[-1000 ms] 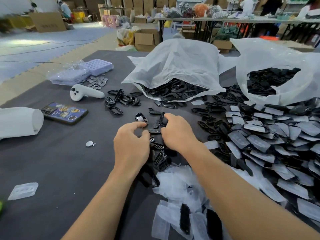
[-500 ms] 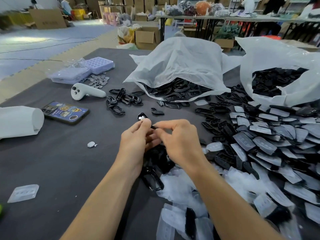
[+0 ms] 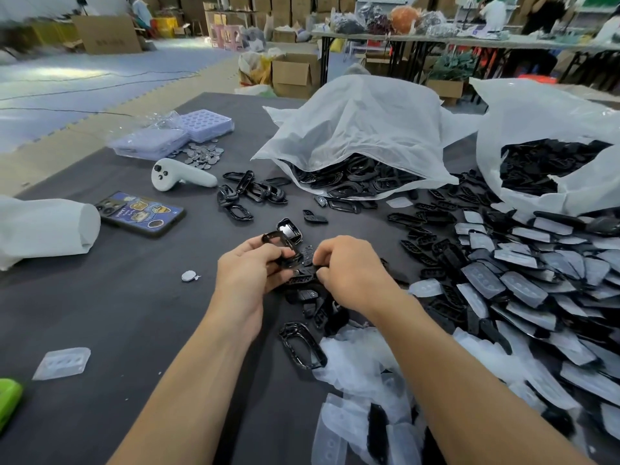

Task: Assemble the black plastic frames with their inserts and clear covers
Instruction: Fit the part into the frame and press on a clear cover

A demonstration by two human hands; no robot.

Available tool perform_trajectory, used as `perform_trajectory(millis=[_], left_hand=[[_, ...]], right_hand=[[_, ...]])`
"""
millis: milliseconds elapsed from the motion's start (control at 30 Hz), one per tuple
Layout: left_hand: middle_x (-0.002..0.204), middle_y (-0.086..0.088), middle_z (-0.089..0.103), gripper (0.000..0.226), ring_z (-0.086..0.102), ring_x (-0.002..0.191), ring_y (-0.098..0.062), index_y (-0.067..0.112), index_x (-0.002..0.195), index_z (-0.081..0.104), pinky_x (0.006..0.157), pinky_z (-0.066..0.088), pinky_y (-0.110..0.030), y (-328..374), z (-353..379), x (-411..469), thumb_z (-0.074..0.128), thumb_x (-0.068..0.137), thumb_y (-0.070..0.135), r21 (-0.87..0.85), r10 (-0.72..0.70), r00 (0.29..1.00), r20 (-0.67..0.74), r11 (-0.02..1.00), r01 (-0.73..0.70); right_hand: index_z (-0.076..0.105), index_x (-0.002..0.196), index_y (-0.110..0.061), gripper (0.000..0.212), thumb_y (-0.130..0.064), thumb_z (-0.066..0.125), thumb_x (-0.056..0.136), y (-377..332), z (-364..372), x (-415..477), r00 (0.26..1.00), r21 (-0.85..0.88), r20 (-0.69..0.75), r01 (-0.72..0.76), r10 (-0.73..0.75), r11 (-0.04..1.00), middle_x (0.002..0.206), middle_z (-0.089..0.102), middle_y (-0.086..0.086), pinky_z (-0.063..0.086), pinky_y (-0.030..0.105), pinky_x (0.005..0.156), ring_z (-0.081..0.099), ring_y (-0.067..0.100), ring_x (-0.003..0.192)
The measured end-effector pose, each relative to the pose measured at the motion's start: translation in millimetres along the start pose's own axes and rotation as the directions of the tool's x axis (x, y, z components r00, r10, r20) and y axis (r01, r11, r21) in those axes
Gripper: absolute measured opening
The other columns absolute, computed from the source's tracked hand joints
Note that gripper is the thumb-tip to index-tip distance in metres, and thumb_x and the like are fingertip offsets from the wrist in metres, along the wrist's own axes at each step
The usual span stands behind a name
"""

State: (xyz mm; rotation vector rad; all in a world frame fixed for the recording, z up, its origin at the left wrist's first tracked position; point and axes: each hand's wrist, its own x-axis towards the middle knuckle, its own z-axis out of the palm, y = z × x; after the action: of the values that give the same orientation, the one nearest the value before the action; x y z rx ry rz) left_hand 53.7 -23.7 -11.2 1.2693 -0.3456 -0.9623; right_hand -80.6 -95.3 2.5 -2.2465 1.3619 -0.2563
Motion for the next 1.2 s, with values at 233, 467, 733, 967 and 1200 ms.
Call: perform_trajectory(millis=[233, 467, 733, 967, 1200], left_hand=[[0.067, -0.001, 0.074, 0.027, 0.068, 0.059, -0.008, 0.015, 0.085, 0.074, 0.046, 0.051, -0.018, -3, 2, -1, 0.063, 0.086, -0.009, 0.108, 0.082, 0.997, -0.014, 0.991, -0.080], [0.077, -0.004, 0.080, 0.034, 0.076, 0.070, -0.017, 0.033, 0.088, 0.081, 0.059, 0.062, -0.032, -17, 13, -19, 0.070, 0.083, 0.001, 0.329, 0.185, 0.973, 0.137, 0.918, -0.221], [0.074, 0.014, 0.078, 0.029, 0.075, 0.069, -0.016, 0.045, 0.102, 0.074, 0.068, 0.060, -0.030, -31, 27, -51, 0.071, 0.084, 0.023, 0.549, 0.316, 0.895, 0.315, 0.708, -0.444], [0.079, 0.012, 0.080, 0.029, 0.078, 0.073, -0.010, 0.037, 0.096, 0.079, 0.071, 0.065, -0.032, -37, 31, -51, 0.073, 0.090, 0.009, 0.524, 0.270, 0.911, 0.311, 0.751, -0.401], [0.077, -0.002, 0.080, 0.033, 0.077, 0.069, -0.019, 0.038, 0.093, 0.081, 0.057, 0.059, -0.022, -35, 36, -56, 0.074, 0.088, 0.006, 0.396, 0.192, 0.926, 0.326, 0.862, -0.317]], right_hand=[[0.058, 0.087, -0.026, 0.013, -0.018, 0.065, 0.093, 7, 0, -10, 0.989, 0.034, -0.149, 0.027, -0.022, 0.999, 0.088, 0.069, -0.005, 0.052, 0.039, 0.086, 0.063, 0.025, 0.091], [0.067, 0.097, -0.015, 0.027, 0.009, 0.062, 0.086, 23, -14, -72, 0.959, 0.910, -0.161, 0.052, 0.234, 0.412, 0.062, 0.062, 0.003, 0.042, 0.020, 0.045, 0.048, 0.013, 0.045], [0.076, 0.095, -0.005, 0.016, 0.007, 0.068, 0.088, 41, -23, -96, 0.969, 0.975, -0.110, 0.062, 0.221, 0.216, 0.081, 0.074, 0.017, 0.057, 0.023, 0.059, 0.067, 0.018, 0.064], [0.082, 0.078, -0.015, 0.012, -0.024, 0.077, 0.071, 52, -25, -97, 0.968, 0.998, -0.063, 0.054, 0.244, 0.041, 0.053, 0.050, -0.005, 0.030, 0.026, 0.058, 0.032, 0.010, 0.051], [0.078, 0.065, -0.015, 0.015, -0.025, 0.087, 0.059, 52, -18, -94, 0.957, 0.975, -0.136, 0.083, 0.255, 0.207, 0.057, 0.058, 0.005, 0.042, 0.019, 0.051, 0.045, 0.011, 0.047]])
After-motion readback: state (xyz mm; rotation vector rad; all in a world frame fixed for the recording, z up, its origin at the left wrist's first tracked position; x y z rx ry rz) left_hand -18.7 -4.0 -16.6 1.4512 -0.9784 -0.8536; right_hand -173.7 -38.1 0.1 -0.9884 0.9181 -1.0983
